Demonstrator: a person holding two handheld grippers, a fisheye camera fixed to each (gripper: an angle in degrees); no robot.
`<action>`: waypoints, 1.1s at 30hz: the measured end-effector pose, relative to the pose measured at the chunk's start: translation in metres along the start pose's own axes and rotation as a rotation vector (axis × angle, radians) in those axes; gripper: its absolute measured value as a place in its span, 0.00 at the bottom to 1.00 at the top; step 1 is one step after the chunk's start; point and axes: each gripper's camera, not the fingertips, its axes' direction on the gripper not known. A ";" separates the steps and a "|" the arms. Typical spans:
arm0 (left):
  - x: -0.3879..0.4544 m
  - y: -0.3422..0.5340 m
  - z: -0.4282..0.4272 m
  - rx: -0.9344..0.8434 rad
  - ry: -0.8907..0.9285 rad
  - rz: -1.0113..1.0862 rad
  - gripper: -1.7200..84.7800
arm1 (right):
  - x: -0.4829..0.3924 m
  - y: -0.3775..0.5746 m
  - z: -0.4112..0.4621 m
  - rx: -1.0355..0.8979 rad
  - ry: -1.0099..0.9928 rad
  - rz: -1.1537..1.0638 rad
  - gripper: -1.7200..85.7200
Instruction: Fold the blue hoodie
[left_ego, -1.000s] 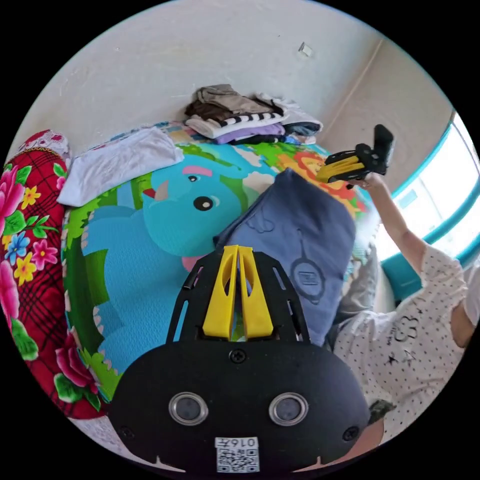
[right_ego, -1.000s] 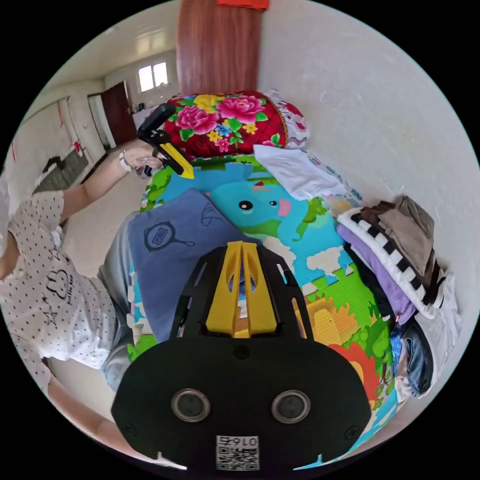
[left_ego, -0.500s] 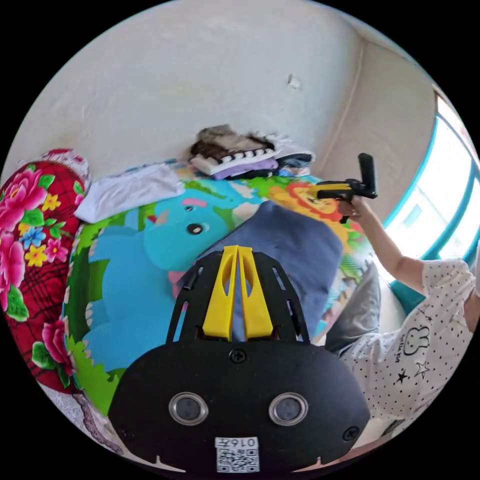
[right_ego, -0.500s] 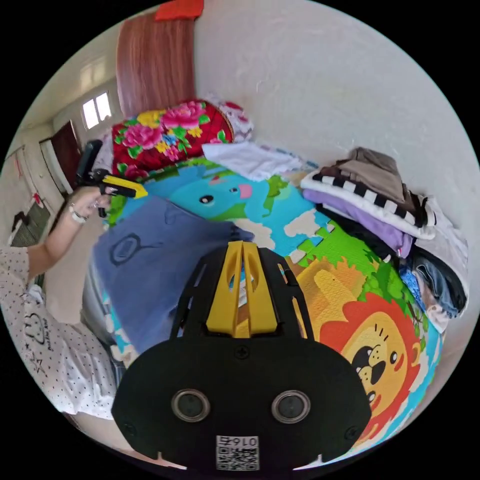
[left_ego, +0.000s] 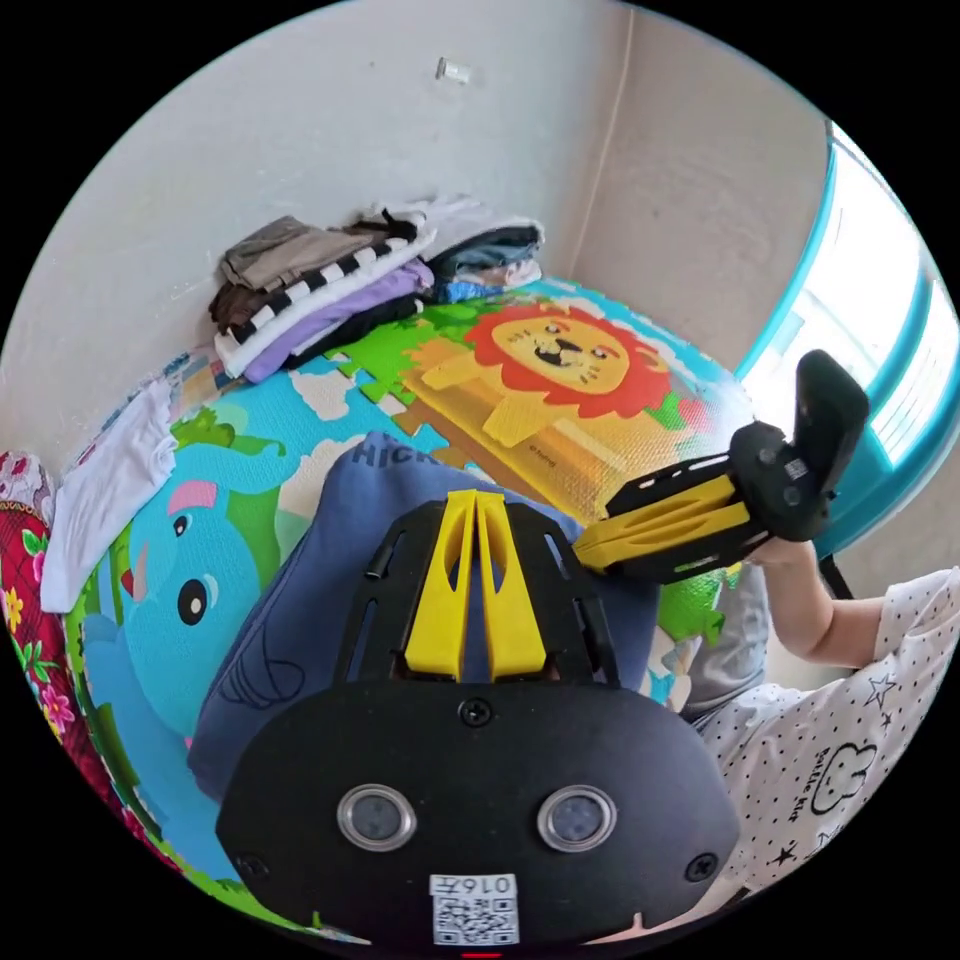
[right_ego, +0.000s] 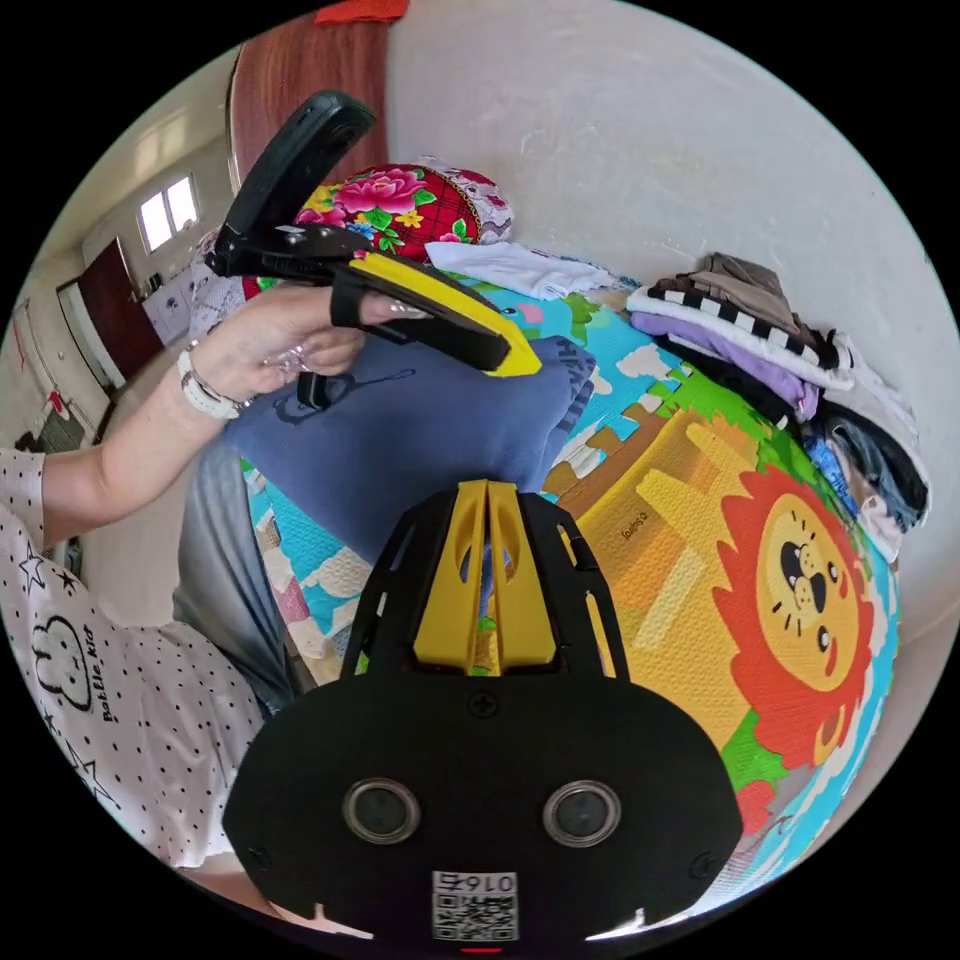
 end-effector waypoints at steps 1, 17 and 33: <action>0.001 0.003 0.005 0.008 0.010 -0.006 0.01 | 0.000 0.004 0.004 -0.017 0.005 0.011 0.02; 0.071 0.023 0.017 -0.087 -0.030 0.046 0.01 | -0.026 0.040 0.037 -0.134 0.160 0.001 0.02; 0.122 0.212 -0.082 0.112 -0.090 -0.207 0.01 | -0.057 0.129 0.008 0.062 0.084 -0.066 0.02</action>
